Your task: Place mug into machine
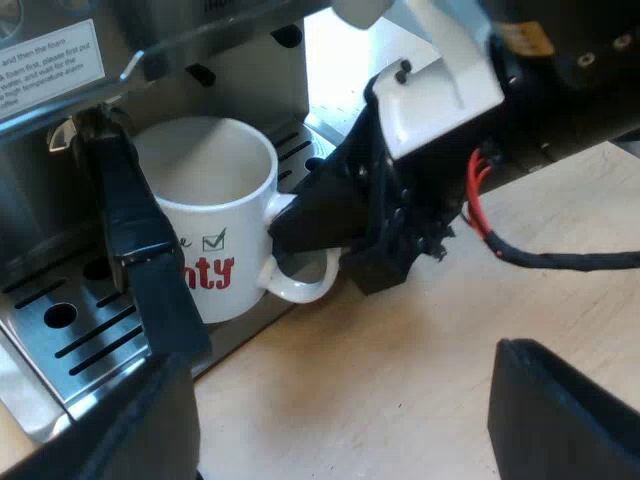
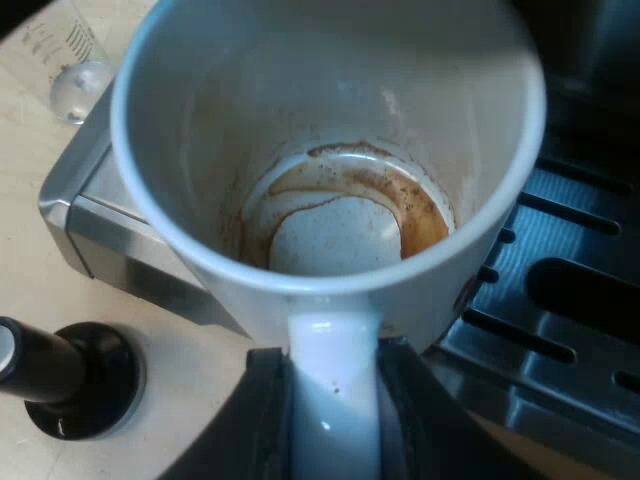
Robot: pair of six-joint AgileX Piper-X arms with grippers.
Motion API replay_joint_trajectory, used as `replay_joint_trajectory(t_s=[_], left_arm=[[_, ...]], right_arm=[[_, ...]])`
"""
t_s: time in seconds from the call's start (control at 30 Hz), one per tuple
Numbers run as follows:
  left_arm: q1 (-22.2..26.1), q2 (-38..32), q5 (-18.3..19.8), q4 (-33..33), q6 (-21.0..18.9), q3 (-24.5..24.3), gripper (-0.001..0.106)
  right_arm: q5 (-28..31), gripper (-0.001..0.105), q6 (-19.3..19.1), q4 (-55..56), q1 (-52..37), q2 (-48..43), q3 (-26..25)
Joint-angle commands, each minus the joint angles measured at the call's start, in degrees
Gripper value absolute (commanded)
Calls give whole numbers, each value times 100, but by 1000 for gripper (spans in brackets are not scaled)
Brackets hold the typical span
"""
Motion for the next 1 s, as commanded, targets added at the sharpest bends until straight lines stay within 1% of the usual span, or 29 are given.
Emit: replay_joint_trajectory(t_s=[0.03, 0.1, 0.2, 0.93, 1.0], left_arm=[[-15, -13, -67, -100, -5, -11, 63], [-15, -13, -67, -100, -5, -11, 63], [-15, -13, -57, -100, -5, -11, 63], [-15, -13, -57, -100, -5, -11, 63], [-15, -13, -57, -100, -5, -11, 63]], right_arm=[[99, 0, -115, -251, 4, -19, -132], [247, 0, -115, -306, 4, 36, -151], [294, 0, -115, -411, 4, 76, -149], [334, 0, -115, -834, 4, 241, -149], [334, 0, -170, -834, 4, 241, -149]])
